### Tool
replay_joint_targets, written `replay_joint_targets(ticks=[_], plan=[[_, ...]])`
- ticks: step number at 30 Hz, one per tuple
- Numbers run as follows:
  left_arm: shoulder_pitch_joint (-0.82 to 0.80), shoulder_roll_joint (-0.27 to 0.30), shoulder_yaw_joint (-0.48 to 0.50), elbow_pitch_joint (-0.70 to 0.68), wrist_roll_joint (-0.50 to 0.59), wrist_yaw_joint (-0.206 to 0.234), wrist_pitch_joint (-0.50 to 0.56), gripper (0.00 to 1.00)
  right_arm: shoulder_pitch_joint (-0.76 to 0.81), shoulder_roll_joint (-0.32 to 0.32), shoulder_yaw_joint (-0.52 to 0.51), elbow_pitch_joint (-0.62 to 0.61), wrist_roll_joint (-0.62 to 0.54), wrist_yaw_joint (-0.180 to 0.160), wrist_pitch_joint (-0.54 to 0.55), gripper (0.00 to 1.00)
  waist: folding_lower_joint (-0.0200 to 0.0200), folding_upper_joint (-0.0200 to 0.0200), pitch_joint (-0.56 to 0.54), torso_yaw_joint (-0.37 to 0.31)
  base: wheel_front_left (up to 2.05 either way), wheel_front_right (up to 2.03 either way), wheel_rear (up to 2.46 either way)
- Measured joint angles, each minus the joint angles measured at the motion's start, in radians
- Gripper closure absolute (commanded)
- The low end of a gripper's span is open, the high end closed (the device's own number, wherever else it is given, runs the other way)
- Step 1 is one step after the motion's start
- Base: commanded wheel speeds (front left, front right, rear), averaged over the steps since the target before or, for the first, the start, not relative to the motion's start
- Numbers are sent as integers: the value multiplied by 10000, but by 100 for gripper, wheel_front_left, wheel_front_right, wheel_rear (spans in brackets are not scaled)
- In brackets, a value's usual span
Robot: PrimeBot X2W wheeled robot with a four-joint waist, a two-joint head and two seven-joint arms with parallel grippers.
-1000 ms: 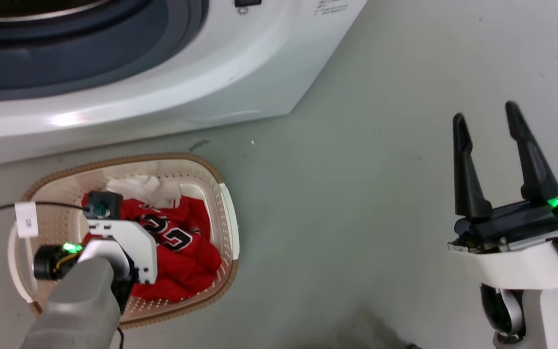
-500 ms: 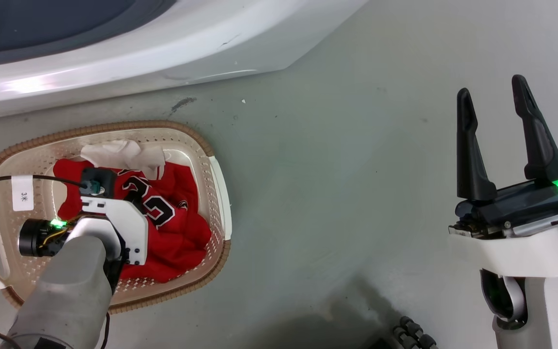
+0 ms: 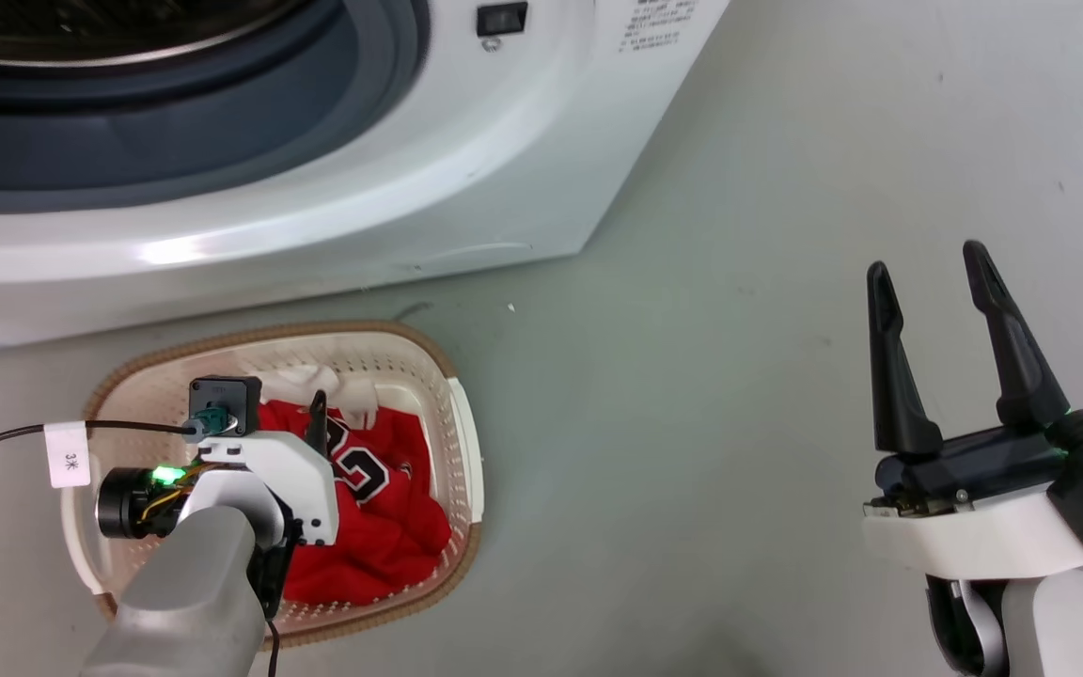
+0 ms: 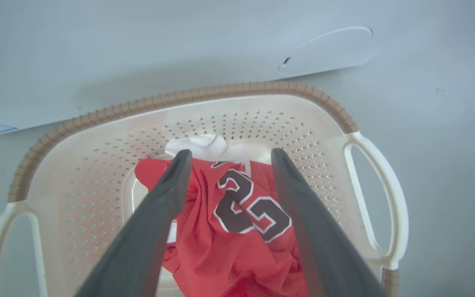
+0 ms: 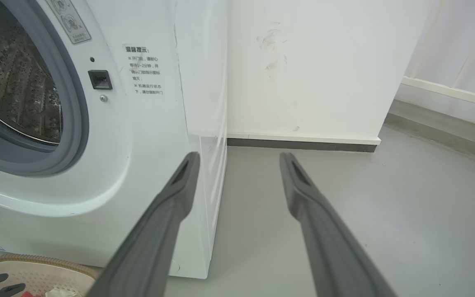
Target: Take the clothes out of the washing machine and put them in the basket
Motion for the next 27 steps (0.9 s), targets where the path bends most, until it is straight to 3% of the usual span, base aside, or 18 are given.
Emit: replay_joint_targets(ticks=[8,12,21,27], plan=[[1916,96,1703,-3275,1212,796,-25,0,665,4,-119,226,-224,0,0,0,-1,0,-1411,448,0,0,0],[2954,-194,2867,-4870,2006,1041,-27,0,1035,0,-230,297,-249,0,0,0,-2,0,-2064,654,0,0,0],[4874,-1197,5009,-7781,3597,732,-27,0,1693,2,-305,479,-387,0,0,0,-3,0,-3379,1136,0,0,0],[6030,-1778,5756,-9290,4470,328,-27,0,2187,0,-433,568,-391,0,0,0,-3,0,-4181,1386,0,0,0]])
